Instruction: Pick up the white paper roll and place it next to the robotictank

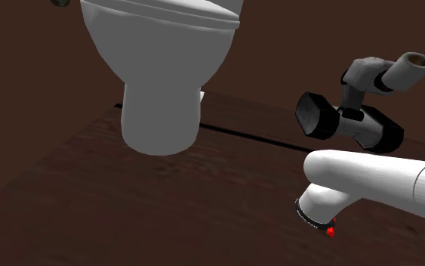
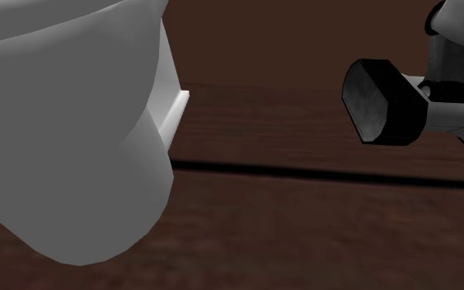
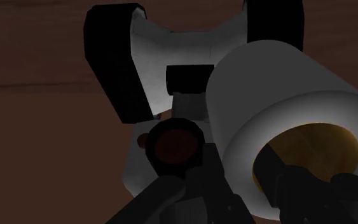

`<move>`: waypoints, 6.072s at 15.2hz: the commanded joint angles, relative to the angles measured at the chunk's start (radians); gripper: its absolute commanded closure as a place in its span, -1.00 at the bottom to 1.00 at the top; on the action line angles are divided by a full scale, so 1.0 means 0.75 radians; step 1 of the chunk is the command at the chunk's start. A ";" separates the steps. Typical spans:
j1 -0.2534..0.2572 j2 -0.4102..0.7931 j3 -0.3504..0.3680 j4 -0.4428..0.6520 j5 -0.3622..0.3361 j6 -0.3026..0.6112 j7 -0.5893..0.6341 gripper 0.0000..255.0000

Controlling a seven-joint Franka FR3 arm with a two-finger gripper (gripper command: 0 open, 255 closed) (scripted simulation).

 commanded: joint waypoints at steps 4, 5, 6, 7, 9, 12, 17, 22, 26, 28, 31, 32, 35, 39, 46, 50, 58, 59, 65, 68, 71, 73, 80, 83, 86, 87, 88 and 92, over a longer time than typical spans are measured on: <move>-0.024 -0.051 -0.016 -0.117 -0.025 0.068 0.008 1.00; -0.029 -0.060 -0.020 -0.140 -0.030 0.082 0.009 1.00; -0.033 -0.070 -0.024 -0.163 -0.036 0.095 0.010 1.00; -0.038 -0.079 -0.028 -0.186 -0.041 0.108 0.011 1.00; -0.048 -0.097 -0.037 -0.230 -0.052 0.134 0.013 1.00; -0.063 -0.123 -0.052 -0.295 -0.070 0.174 0.015 1.00; -0.088 -0.161 -0.080 -0.399 -0.100 0.240 0.018 1.00; -0.113 -0.193 -0.113 -0.498 -0.133 0.307 0.020 1.00; -0.134 -0.215 -0.143 -0.573 -0.161 0.361 0.020 1.00; -0.145 -0.224 -0.159 -0.610 -0.176 0.389 0.020 1.00; -0.161 -0.235 -0.185 -0.663 -0.200 0.431 0.020 1.00; -0.166 -0.238 -0.193 -0.681 -0.208 0.445 0.019 1.00; -0.183 -0.245 -0.222 -0.732 -0.233 0.489 0.018 1.00; -0.204 -0.249 -0.262 -0.797 -0.268 0.549 0.016 1.00; -0.242 -0.239 -0.342 -0.903 -0.337 0.663 0.012 1.00; -0.262 -0.222 -0.393 -0.958 -0.380 0.733 0.009 1.00; -0.295 -0.158 -0.507 -1.054 -0.474 0.890 0.003 1.00; -0.298 -0.147 -0.522 -1.065 -0.487 0.912 0.003 1.00; -0.309 -0.061 -0.621 -1.121 -0.565 1.053 0.002 1.00; -0.308 -0.005 -0.673 -1.144 -0.606 1.131 0.004 1.00; -0.302 0.061 -0.729 -1.163 -0.647 1.217 0.007 1.00; -0.293 0.111 -0.768 -1.173 -0.674 1.279 0.010 1.00; -0.234 0.335 -0.911 -1.196 -0.735 1.533 0.011 1.00; -0.185 0.452 -0.979 -1.203 -0.730 1.661 -0.003 1.00; -0.179 0.470 -0.985 -1.206 -0.714 1.682 -0.017 1.00; -0.179 0.470 -0.985 -1.206 -0.714 1.682 -0.017 1.00; -0.179 0.470 -0.986 -1.206 -0.715 1.681 -0.016 1.00; -0.194 0.486 -0.971 -1.220 -0.723 1.702 -0.003 -1.00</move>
